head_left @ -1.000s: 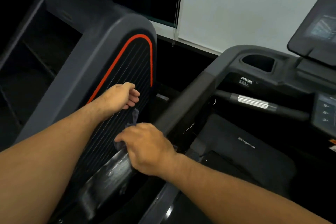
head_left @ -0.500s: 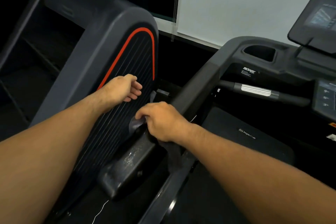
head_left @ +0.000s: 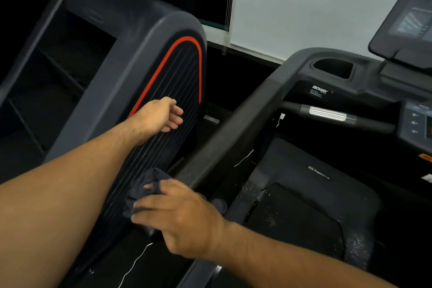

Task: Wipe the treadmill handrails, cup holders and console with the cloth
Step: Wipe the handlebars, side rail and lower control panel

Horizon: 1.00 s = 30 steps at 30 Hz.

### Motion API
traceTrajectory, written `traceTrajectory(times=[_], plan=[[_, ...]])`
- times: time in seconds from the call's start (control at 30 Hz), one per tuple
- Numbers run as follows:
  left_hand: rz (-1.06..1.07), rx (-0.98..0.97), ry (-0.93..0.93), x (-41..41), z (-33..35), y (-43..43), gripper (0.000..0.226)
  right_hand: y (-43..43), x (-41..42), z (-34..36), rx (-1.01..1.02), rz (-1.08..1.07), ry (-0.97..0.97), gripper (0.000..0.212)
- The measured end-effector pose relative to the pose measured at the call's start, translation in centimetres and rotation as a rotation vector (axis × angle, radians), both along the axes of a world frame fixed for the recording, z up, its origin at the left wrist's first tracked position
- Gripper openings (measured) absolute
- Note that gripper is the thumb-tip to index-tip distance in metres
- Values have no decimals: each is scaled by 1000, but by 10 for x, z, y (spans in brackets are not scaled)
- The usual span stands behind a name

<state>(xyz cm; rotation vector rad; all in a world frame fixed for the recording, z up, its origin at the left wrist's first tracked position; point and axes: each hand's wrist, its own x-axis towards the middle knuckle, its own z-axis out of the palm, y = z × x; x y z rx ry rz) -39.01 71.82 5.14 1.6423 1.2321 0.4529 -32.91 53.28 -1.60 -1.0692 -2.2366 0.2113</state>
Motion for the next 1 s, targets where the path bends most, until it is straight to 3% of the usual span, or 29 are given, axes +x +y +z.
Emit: traceTrajectory(times=[0.27, 0.4, 0.53, 0.7, 0.77, 0.87, 1.0], plan=[[-75, -8, 68, 6, -6, -13, 42, -23, -4, -17, 176, -158, -51, 15], [-64, -16, 66, -3, -5, -14, 42, -22, 2, -8, 206, -67, -139, 19], [-54, -36, 49, -7, -10, -19, 43, 18, 17, 20, -66, -285, -274, 38], [-22, -56, -37, -11, -12, -27, 44, 63, 21, 42, -411, -520, -254, 34], [-14, -56, -59, -14, -14, -29, 45, 63, 17, 40, -374, -562, -237, 33], [-10, -76, -82, -19, -18, -30, 45, 37, 3, 29, -177, -447, -194, 39], [-11, -120, -91, -20, -19, -26, 46, -13, -15, 2, 17, -289, 37, 32]])
